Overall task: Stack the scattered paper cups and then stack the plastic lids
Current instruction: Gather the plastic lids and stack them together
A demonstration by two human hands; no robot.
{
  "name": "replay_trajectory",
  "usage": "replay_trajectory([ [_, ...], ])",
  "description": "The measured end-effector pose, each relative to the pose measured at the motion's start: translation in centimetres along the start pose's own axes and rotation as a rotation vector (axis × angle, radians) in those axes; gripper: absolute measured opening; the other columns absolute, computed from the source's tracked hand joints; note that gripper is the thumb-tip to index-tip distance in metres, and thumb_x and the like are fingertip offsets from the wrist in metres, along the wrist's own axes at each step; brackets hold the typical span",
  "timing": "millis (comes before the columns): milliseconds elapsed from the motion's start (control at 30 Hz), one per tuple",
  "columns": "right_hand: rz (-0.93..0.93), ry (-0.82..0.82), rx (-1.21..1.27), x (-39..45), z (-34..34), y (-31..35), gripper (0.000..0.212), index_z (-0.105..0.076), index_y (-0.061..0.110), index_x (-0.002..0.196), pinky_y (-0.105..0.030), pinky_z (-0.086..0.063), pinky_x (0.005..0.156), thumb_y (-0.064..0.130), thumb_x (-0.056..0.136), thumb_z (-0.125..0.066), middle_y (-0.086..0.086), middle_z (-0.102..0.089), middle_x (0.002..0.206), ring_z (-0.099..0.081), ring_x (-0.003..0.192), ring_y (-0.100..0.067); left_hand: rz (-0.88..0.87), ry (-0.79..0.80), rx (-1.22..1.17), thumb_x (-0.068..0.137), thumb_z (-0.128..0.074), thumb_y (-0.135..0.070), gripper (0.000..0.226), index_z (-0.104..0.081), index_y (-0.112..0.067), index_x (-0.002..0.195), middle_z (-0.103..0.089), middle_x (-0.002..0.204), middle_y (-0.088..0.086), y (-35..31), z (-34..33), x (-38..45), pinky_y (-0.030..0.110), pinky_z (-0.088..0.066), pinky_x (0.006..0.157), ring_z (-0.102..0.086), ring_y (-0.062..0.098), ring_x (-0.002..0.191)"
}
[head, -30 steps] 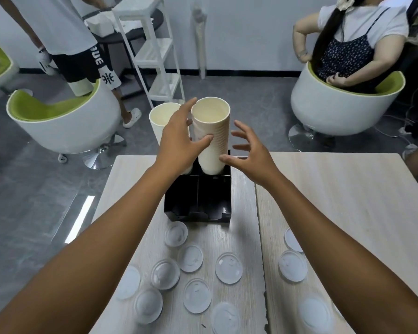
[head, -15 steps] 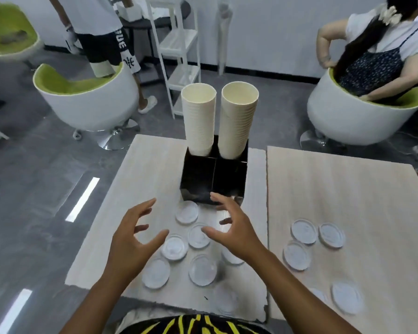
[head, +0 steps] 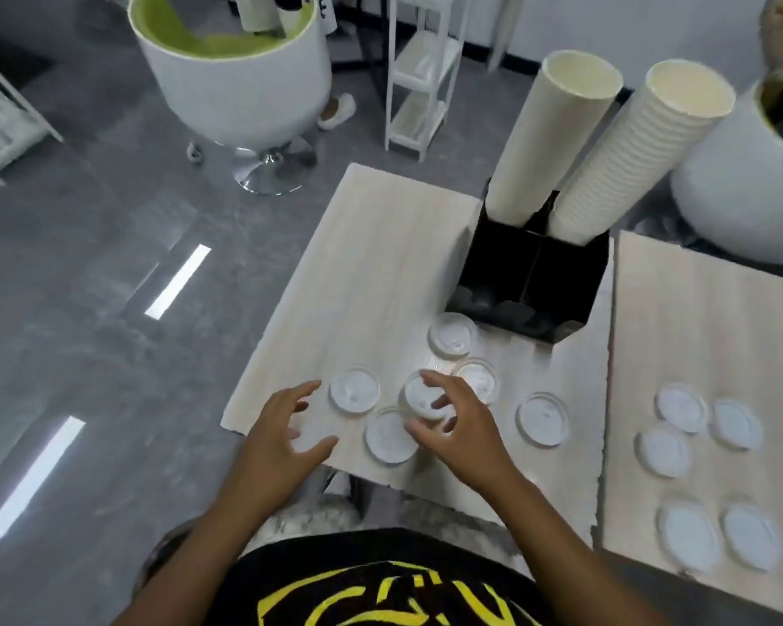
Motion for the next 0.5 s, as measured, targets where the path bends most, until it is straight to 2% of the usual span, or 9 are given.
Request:
replay_trajectory([
  [100,-0.047,-0.066,-0.061,-1.3,-1.7,-1.9,0.06,-0.058,0.037,0.136,-0.008,-0.042,0.082,0.026,0.084,-0.084,0.024,-0.055,0.131,-0.058,0.109,-0.001,0.032,0.067,-0.029,0.082,-0.086,-0.015,0.063,-0.056,-0.044,0.13,-0.06,0.126,-0.014,2.1,-1.7,0.7,0.019,-0.055,0.078,-0.061,-0.001,0.109],
  [167,-0.086,-0.096,-0.094,-2.3,-2.9,-3.3,0.059,-0.06,0.038,0.133,-0.007,-0.042,0.08,0.022,0.082,-0.086,0.024,-0.057,0.125,-0.059,0.105,-0.003,0.046,0.121,-0.022,0.085,-0.084,-0.015,0.052,-0.063,-0.035,0.128,-0.064,0.122,-0.014,2.9,-3.3,1.0,0.023,-0.057,0.08,-0.063,0.0,0.105],
  [233,-0.104,-0.139,-0.108,-3.3,-4.1,-4.4,0.057,-0.063,0.034,0.131,-0.005,-0.043,0.077,0.015,0.082,-0.086,0.021,-0.059,0.12,-0.061,0.1,-0.001,0.072,0.155,-0.002,0.086,-0.083,-0.018,0.046,-0.066,-0.03,0.127,-0.065,0.12,-0.015,3.4,-4.7,1.1,0.018,-0.057,0.08,-0.065,0.001,0.103],
  [333,-0.137,-0.21,-0.163,-3.9,-5.3,-6.0,0.052,-0.066,0.023,0.13,-0.002,-0.043,0.076,0.009,0.083,-0.085,0.013,-0.059,0.114,-0.062,0.094,0.002,0.092,0.145,0.017,0.085,-0.083,-0.02,0.043,-0.067,-0.029,0.125,-0.068,0.115,-0.015,4.1,-6.2,1.3,0.017,-0.057,0.075,-0.066,0.001,0.098],
  [400,-0.148,-0.272,-0.186,-3.8,-5.5,-6.4,0.051,-0.067,0.016,0.132,-0.002,-0.042,0.082,0.009,0.084,-0.083,0.009,-0.059,0.115,-0.061,0.096,0.001,0.104,0.123,0.019,0.085,-0.083,-0.021,0.042,-0.066,-0.029,0.123,-0.069,0.11,-0.016,4.4,-6.8,1.3,0.017,-0.057,0.075,-0.067,0.0,0.096],
  [500,-0.166,-0.354,-0.167,-3.2,-5.2,-6.7,0.049,-0.067,0.015,0.131,-0.004,-0.045,0.083,0.009,0.085,-0.082,0.007,-0.06,0.114,-0.062,0.094,0.0,0.114,0.064,0.05,0.085,-0.083,-0.02,0.039,-0.069,-0.022,0.121,-0.071,0.104,-0.014,4.5,-7.3,1.6,0.004,-0.05,0.073,-0.065,-0.006,0.097],
])
Point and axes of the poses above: each hand's wrist, its own x-axis towards the middle knuckle, its own z-axis out of the back of the hand, y = z × x, the point moved 6 cm from there along x, towards the middle knuckle
